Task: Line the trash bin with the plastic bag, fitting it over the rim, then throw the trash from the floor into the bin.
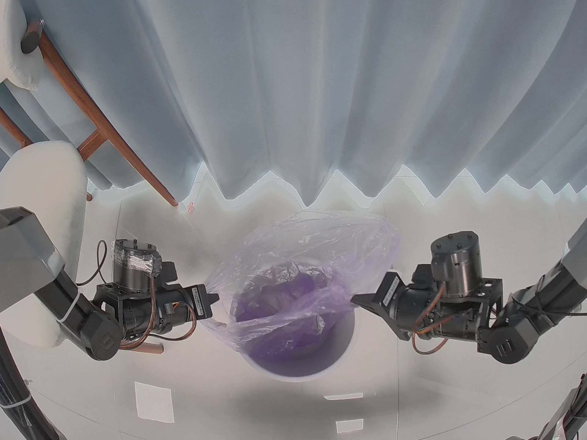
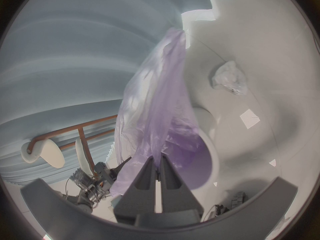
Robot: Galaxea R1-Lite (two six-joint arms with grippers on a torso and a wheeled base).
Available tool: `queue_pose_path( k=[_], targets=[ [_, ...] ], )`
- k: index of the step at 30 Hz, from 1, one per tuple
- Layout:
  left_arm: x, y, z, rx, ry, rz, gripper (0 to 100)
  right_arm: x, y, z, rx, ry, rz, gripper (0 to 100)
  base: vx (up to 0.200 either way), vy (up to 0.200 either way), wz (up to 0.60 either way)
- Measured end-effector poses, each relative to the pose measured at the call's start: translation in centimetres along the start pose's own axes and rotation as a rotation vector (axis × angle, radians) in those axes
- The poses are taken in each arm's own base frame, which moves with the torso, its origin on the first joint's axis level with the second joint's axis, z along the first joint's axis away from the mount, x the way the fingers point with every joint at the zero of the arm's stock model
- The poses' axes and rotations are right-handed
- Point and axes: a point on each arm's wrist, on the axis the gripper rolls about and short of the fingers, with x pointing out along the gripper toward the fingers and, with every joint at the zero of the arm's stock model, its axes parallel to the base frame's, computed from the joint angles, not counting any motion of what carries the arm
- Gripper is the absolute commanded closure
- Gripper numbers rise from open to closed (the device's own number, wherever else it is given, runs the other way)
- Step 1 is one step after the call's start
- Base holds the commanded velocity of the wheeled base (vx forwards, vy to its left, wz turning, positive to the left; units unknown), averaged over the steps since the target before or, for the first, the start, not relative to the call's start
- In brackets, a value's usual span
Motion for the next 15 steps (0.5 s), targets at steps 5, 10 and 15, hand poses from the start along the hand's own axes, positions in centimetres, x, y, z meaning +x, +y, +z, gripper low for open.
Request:
queue_pose_path(
  k=[5, 10, 15],
  targets=[
    [0.0, 0.5, -0.7, 0.009, 0.052, 0.042, 100, -2.2, -1.5, -0.9, -0.011, 0.009, -0.024, 100, 0.0, 0.0, 0.0],
    [-0.1, 0.9, -1.0, 0.019, 0.083, 0.063, 100, -2.5, -2.5, -1.2, -0.031, -0.009, -0.009, 100, 0.0, 0.0, 0.0],
    [0.1, 0.9, -0.6, 0.021, 0.069, 0.062, 100, -1.6, -3.2, 0.5, -0.052, -0.105, 0.054, 100, 0.0, 0.0, 0.0]
  ],
)
